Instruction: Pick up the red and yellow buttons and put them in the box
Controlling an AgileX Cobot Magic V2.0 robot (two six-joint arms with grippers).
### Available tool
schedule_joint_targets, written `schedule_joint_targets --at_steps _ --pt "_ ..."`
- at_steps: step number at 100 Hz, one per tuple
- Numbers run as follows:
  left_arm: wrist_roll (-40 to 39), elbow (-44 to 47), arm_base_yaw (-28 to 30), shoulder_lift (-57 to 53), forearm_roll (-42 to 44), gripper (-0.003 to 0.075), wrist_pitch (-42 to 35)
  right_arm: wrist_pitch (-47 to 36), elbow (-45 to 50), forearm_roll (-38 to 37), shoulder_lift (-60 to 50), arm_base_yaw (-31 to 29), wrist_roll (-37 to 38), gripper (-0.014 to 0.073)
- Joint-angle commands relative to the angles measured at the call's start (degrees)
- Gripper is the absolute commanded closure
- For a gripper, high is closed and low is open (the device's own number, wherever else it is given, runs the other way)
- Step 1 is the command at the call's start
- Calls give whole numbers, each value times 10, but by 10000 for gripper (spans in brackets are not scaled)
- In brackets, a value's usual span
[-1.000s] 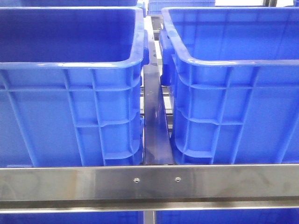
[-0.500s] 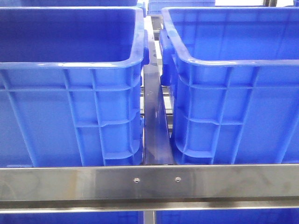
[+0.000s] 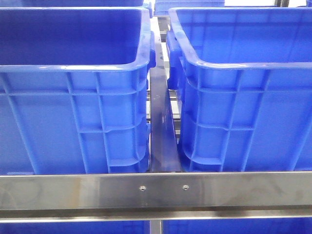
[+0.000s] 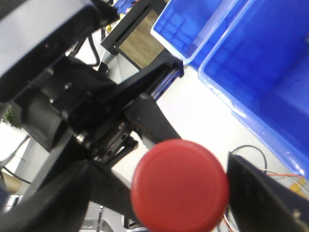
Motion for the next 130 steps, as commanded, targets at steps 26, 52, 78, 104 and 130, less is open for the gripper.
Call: schedule_joint_targets --at_steps 26,52,78,104,130 --pt "1 -13 -4 -3 -39 739 9 -5 -22 31 -16 2 -8 207" --pt "1 -13 -4 -3 -39 739 9 -10 -22 31 -16 2 -8 470" --pt "0 -13 -4 -3 -40 631 6 -10 -22 31 -16 2 -8 539" --pt "0 -13 -4 -3 -40 221 -6 -14 -22 31 -16 2 -14 539" --pt "-13 -13 -4 -5 -39 211 -19 -82 -22 14 -16 1 -24 539"
